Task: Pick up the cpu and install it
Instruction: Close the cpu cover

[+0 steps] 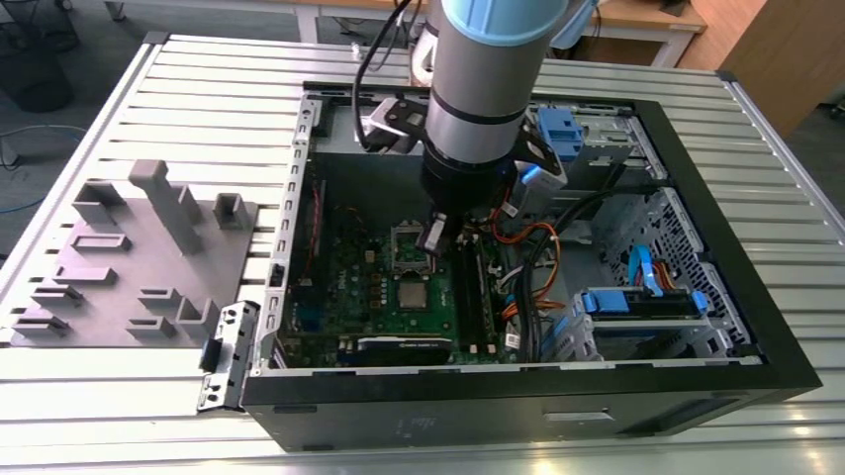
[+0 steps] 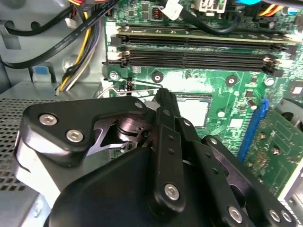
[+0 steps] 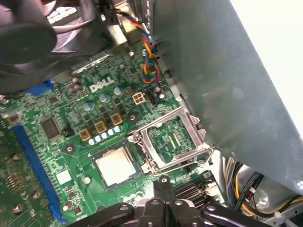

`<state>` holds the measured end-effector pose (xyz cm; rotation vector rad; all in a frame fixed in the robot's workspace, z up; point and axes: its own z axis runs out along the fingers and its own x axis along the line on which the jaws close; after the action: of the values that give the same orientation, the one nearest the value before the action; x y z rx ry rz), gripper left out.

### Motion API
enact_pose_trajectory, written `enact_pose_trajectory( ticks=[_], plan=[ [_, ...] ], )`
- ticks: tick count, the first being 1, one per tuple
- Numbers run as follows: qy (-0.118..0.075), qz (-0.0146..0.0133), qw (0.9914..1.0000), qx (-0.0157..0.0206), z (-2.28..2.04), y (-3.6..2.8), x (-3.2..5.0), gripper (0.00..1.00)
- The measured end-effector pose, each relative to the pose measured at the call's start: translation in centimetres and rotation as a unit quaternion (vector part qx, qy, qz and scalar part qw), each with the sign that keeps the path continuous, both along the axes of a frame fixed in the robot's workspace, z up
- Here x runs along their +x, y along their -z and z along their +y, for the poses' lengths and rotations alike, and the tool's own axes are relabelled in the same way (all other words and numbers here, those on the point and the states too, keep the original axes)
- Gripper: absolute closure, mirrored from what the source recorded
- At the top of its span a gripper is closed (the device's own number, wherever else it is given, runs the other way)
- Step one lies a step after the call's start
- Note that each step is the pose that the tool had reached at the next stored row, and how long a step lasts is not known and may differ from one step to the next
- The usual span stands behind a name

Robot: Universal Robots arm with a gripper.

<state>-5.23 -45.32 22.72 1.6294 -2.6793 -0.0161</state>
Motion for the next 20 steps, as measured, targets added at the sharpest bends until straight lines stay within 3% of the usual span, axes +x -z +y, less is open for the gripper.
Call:
enact_pose_trajectory(
  ticks=[9, 14, 20],
  plan=[
    [0.006, 0.0000, 0.99998, 0.0000, 1.39, 0.32, 0.02, 0.89],
    [0.016, 0.0000, 0.99988, 0.0000, 1.61, 0.76, 0.20, 0.89],
    [0.017, 0.0000, 0.99985, 0.0001, 1.76, 0.82, 0.21, 0.89]
  ],
)
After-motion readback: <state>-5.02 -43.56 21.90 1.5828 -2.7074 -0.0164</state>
